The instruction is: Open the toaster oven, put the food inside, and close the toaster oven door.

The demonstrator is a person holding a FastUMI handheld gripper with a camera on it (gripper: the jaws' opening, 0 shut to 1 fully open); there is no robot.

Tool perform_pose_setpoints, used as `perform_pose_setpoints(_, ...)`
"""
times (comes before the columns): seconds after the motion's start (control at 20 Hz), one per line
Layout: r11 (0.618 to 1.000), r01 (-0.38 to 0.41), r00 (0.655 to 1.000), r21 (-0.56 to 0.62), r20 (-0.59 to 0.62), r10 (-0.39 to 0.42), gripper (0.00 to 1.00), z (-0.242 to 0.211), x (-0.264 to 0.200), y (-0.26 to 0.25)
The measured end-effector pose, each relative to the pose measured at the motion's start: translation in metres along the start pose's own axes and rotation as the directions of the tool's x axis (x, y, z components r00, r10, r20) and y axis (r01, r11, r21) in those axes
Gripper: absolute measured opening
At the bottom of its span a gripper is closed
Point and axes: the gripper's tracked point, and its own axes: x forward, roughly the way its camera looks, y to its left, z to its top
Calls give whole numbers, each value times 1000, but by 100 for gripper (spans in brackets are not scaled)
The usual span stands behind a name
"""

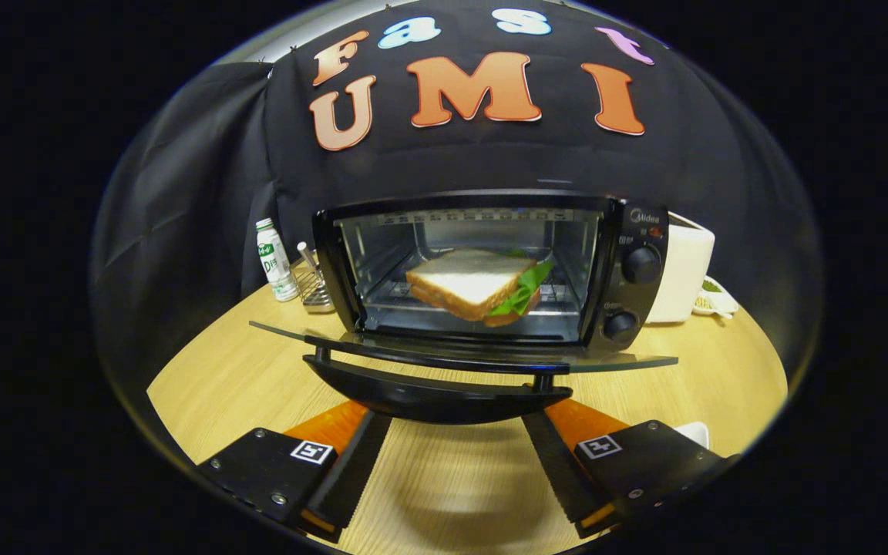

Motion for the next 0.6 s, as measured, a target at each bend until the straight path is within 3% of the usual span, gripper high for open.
perform_pose_setpoints(0.2, 999, 16, 999, 38, 42, -17, 99, 30, 8, -4)
perform_pose_setpoints(0.6, 995, 96, 983, -13, 158, -92, 99, 94, 12, -15)
